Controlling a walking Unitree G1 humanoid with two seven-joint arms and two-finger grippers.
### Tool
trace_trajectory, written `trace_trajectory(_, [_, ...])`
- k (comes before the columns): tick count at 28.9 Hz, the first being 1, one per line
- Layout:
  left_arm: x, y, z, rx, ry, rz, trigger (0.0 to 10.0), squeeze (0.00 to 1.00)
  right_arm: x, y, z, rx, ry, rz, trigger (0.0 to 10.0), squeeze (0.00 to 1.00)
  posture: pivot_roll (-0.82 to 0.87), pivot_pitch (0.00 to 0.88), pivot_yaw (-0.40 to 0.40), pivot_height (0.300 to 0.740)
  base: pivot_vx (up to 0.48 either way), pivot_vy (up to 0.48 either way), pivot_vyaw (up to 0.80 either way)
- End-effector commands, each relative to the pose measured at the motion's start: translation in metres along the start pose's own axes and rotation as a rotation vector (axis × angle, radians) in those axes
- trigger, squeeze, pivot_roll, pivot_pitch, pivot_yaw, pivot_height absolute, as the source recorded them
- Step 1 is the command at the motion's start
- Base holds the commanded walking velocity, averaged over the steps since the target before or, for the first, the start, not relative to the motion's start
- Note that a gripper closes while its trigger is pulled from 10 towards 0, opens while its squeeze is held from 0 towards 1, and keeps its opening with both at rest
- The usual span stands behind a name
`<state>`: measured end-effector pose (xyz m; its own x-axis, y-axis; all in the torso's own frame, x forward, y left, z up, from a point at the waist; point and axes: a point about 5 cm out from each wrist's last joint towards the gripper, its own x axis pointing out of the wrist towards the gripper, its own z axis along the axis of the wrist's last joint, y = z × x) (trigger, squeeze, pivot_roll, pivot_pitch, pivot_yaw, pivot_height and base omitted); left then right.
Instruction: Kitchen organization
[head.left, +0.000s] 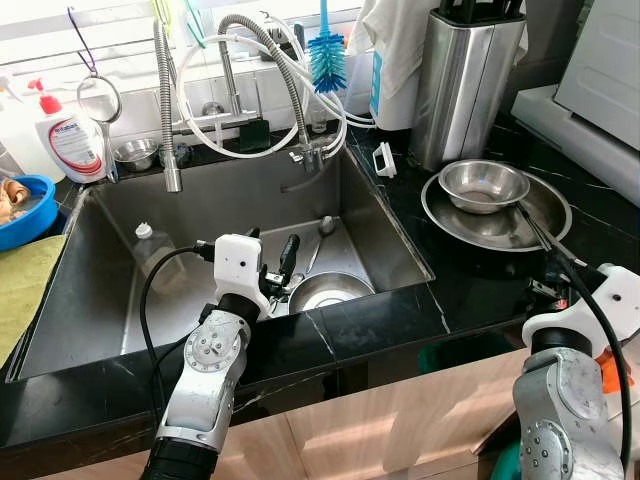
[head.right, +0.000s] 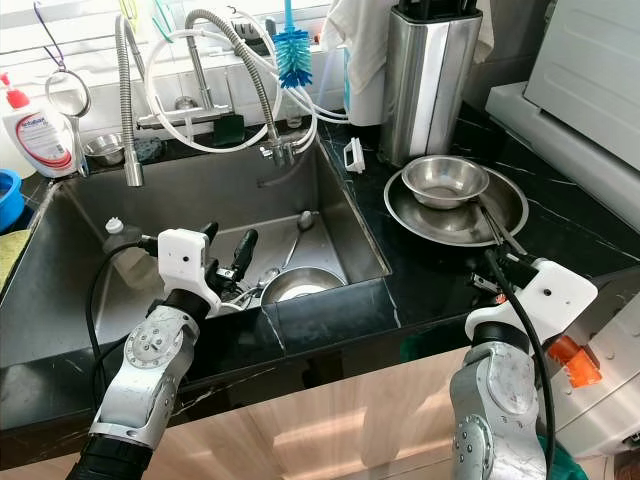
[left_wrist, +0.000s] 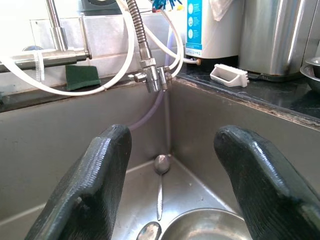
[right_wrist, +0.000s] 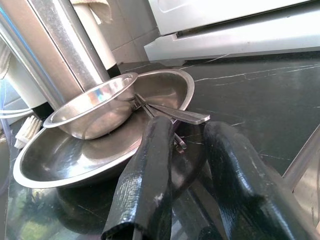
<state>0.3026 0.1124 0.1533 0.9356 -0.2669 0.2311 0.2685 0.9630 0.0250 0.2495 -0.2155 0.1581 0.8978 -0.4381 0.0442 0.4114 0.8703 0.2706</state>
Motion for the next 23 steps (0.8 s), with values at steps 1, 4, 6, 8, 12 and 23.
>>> trace_trajectory(1, [-0.0012,0.0026,-0.0014,0.023,0.008,0.004,10.0,0.0,0.0021,0.0008,0.0012,0.014,-0.007,-0.005,10.0,0.0,-0.13,0.0,0.079,0.74,0.0,0.0,0.0])
trace_trajectory(4, [-0.001,0.0027,-0.0014,0.024,0.008,0.004,10.0,0.0,0.0024,0.0024,0.0001,0.021,-0.005,0.001,4.1,0.0,-0.12,0.0,0.079,0.74,0.0,0.0,0.0])
trace_trajectory(6, [-0.0008,0.003,-0.0013,0.025,0.008,0.005,10.0,0.0,0.0024,0.0041,-0.0003,0.028,-0.004,0.004,0.0,0.0,-0.12,0.0,0.079,0.74,0.0,0.0,0.0])
trace_trajectory(8, [-0.0007,0.0033,-0.0013,0.025,0.007,0.006,10.0,0.0,0.0024,0.0054,-0.0005,0.032,-0.004,0.008,0.0,0.0,-0.12,0.0,0.079,0.74,0.0,0.0,0.0])
trace_trajectory(12, [-0.0006,0.0032,-0.0011,0.025,0.007,0.005,10.0,0.0,0.0021,0.0058,-0.0007,0.036,-0.003,0.011,0.0,0.0,-0.12,0.0,0.079,0.74,0.0,0.0,0.0])
trace_trajectory(23, [-0.0004,0.003,-0.0013,0.026,0.007,0.008,10.0,0.0,0.0028,0.0085,0.0006,0.044,-0.009,0.02,0.0,0.0,-0.12,0.0,0.077,0.74,0.0,0.0,0.0])
